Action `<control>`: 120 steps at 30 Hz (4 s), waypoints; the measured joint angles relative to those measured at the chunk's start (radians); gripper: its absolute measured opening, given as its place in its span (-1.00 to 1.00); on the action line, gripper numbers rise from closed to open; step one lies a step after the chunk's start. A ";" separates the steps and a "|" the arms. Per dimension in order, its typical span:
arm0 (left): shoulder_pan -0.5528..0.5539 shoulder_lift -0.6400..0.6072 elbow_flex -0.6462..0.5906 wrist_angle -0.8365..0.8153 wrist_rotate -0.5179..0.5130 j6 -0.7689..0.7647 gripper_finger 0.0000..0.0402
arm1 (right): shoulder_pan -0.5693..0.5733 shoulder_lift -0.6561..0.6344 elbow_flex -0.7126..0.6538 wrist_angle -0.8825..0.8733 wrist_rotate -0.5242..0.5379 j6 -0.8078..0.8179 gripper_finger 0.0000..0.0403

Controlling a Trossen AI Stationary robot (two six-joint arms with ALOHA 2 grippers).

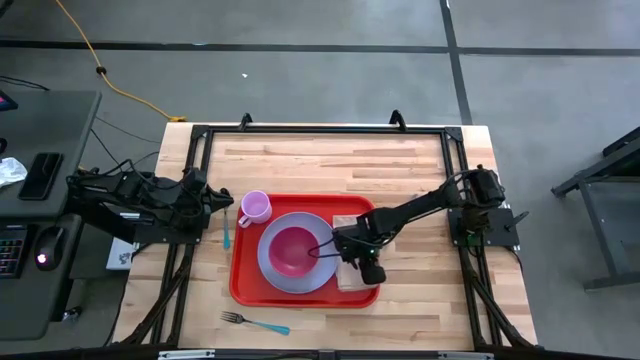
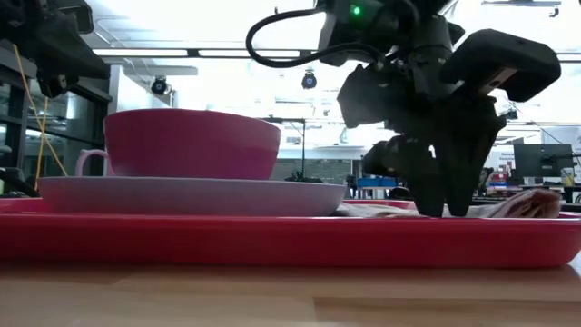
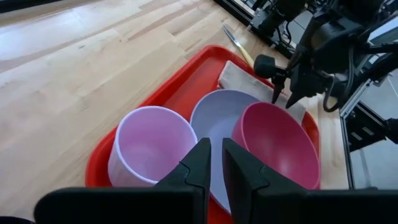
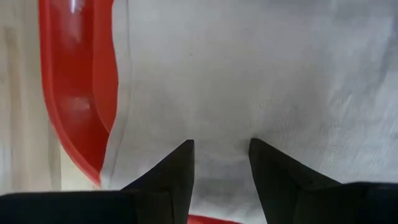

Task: Set up tray
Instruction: Put the gray napkin on the red serving tray to the right of the blue plate, then put the blue fork on the gray napkin

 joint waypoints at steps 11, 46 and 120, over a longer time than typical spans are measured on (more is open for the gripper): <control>0.000 0.000 0.000 0.000 0.001 0.000 -0.64 | -0.006 0.002 0.001 0.026 0.000 0.027 -0.33; 0.000 0.000 0.000 -0.016 0.108 0.019 -0.64 | -0.107 0.003 0.341 -0.483 0.248 -0.023 -0.33; -0.844 0.970 0.538 -0.081 0.126 -1.273 -0.64 | -0.239 -0.380 0.343 -0.656 0.752 0.000 -0.33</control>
